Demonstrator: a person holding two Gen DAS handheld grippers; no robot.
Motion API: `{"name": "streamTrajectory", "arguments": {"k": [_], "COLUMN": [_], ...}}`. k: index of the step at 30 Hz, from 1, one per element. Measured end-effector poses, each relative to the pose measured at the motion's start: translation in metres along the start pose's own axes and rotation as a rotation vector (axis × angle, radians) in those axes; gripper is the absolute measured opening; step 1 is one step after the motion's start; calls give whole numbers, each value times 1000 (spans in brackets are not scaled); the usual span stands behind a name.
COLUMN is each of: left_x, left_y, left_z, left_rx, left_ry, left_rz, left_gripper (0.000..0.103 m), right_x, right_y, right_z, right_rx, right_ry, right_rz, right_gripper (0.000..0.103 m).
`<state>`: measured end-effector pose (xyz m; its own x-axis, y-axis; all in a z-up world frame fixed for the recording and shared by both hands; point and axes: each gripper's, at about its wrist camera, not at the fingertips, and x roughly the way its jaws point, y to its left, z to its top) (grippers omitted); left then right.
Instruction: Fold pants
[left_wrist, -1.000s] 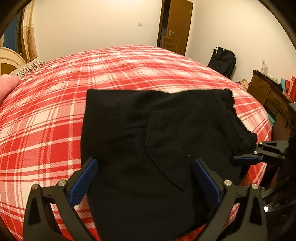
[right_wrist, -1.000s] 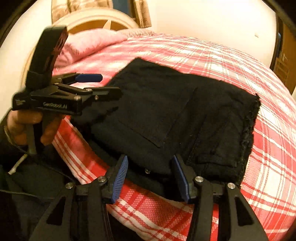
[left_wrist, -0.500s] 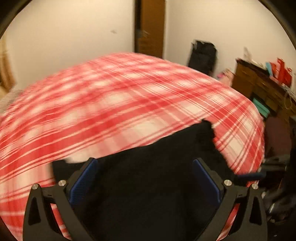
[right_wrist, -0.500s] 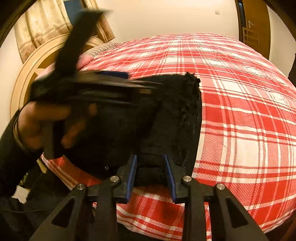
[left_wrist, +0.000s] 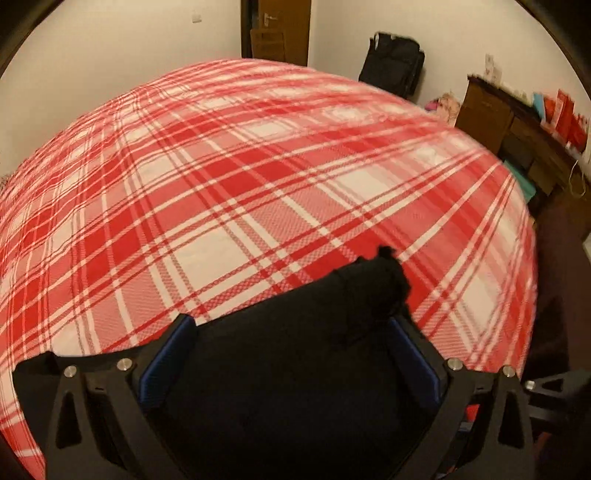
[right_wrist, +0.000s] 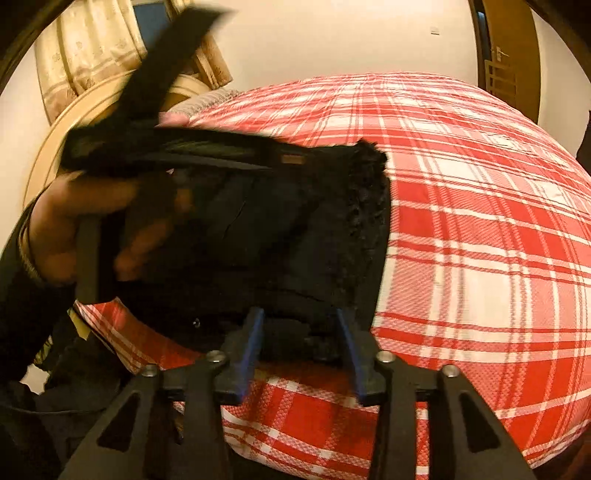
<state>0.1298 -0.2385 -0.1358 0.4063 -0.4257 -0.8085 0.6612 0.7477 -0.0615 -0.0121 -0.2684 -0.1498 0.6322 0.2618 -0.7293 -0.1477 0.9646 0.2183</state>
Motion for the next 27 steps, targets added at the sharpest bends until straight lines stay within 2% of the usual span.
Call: {"name": "streamTrajectory", "arguments": {"k": [2, 4, 7, 10, 15, 19, 24, 27], "left_x": [-20, -44, -67, -82, -93, -87, -77, -69], "left_y": [4, 11, 28, 50, 87, 112, 128, 134], "left_z": [-3, -11, -28, -48, -80, -100, -116, -122], "left_rx": [-21, -18, -12, -39, -136, -200, -237, -258], "left_ry": [-48, -102, -146, -169, -171, -137, -107, -98], "left_rz": [-3, 22, 90, 169, 225, 254, 242, 216], "left_gripper": [103, 103, 103, 103, 103, 103, 103, 103], "right_x": [-7, -16, -21, -16, 1, 24, 42, 46], "right_y": [-10, -21, -37, -45, -42, -39, -44, -51], "right_z": [3, 7, 12, 17, 34, 47, 49, 45], "right_rx": [39, 94, 184, 231, 250, 262, 279, 299], "right_ry": [-20, -54, -84, -78, -74, -51, -26, -27], "right_rz": [8, 11, 4, 11, 45, 64, 21, 42], "right_gripper": [49, 57, 67, 67, 67, 69, 69, 69]}}
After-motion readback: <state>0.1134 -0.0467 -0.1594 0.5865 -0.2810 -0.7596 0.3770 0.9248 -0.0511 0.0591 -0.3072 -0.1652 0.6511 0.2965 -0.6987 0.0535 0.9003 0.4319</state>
